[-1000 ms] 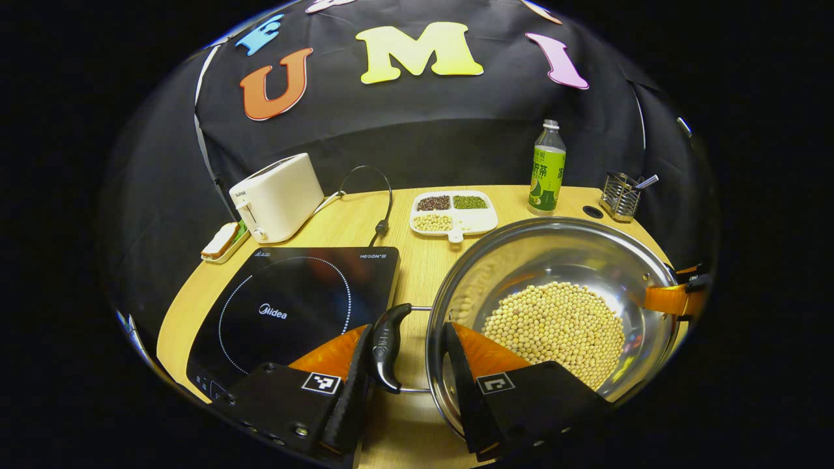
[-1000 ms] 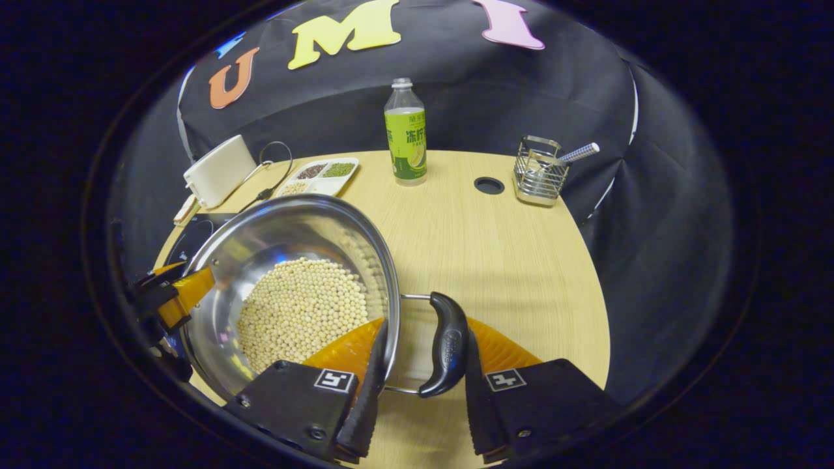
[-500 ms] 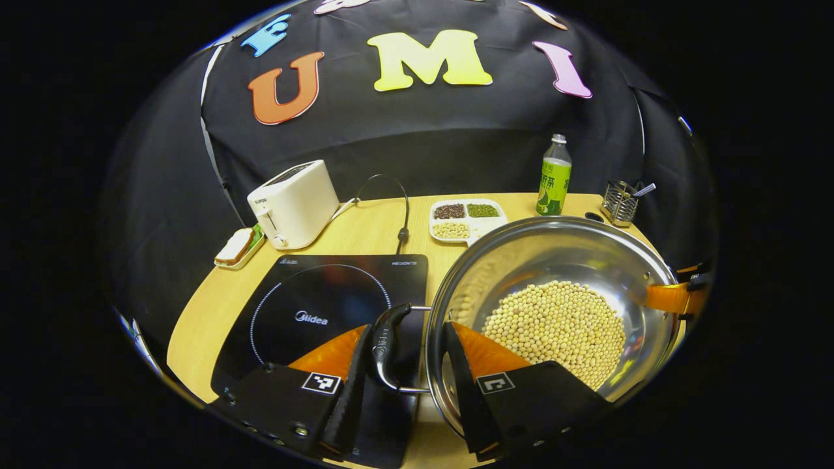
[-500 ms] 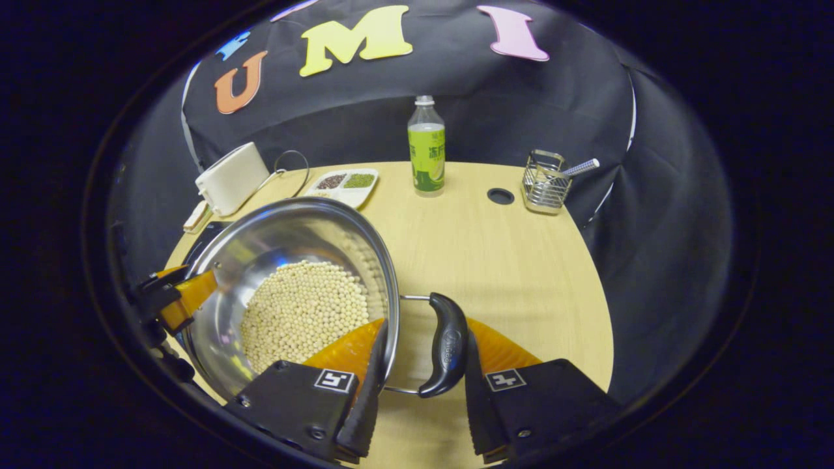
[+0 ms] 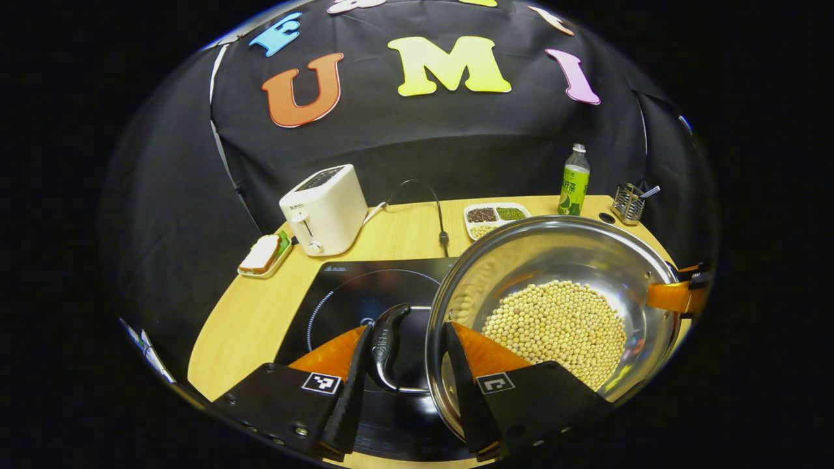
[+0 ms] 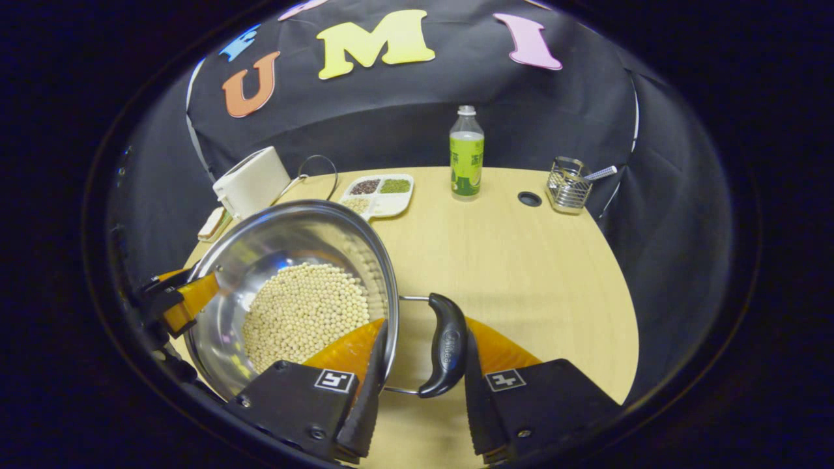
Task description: First push the handle of the pot to place it horizontally, then grasp the pot with both hands and set it on the induction cooktop.
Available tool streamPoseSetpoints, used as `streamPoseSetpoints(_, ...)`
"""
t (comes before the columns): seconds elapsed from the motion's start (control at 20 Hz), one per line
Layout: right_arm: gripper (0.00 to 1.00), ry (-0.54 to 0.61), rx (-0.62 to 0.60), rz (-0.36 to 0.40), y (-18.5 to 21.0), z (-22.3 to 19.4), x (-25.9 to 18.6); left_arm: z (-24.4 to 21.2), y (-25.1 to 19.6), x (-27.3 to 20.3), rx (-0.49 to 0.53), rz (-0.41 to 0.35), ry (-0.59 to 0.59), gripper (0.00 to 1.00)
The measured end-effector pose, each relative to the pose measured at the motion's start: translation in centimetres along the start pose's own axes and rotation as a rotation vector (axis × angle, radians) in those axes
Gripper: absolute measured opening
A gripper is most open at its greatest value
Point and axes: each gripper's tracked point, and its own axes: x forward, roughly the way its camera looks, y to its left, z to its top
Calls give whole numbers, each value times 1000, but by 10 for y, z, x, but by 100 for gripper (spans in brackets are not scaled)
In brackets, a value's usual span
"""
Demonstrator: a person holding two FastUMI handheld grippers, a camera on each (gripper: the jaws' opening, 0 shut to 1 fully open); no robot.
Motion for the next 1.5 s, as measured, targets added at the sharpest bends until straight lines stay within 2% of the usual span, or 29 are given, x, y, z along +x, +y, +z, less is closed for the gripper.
streamPoseSetpoints(0.8, 56, 35, 37, 17, 138, 4, 29, -3, 130, 28, 13, 30, 32, 61)
streamPoseSetpoints(1.15, 56, 33, 38, 14, 170, 11, 45, -1, 158, 43, 16, 43, 39, 61)
streamPoseSetpoints(1.5, 56, 48, 51, -6, 175, 7, 59, -4, 162, 62, 24, 32, 47, 61)
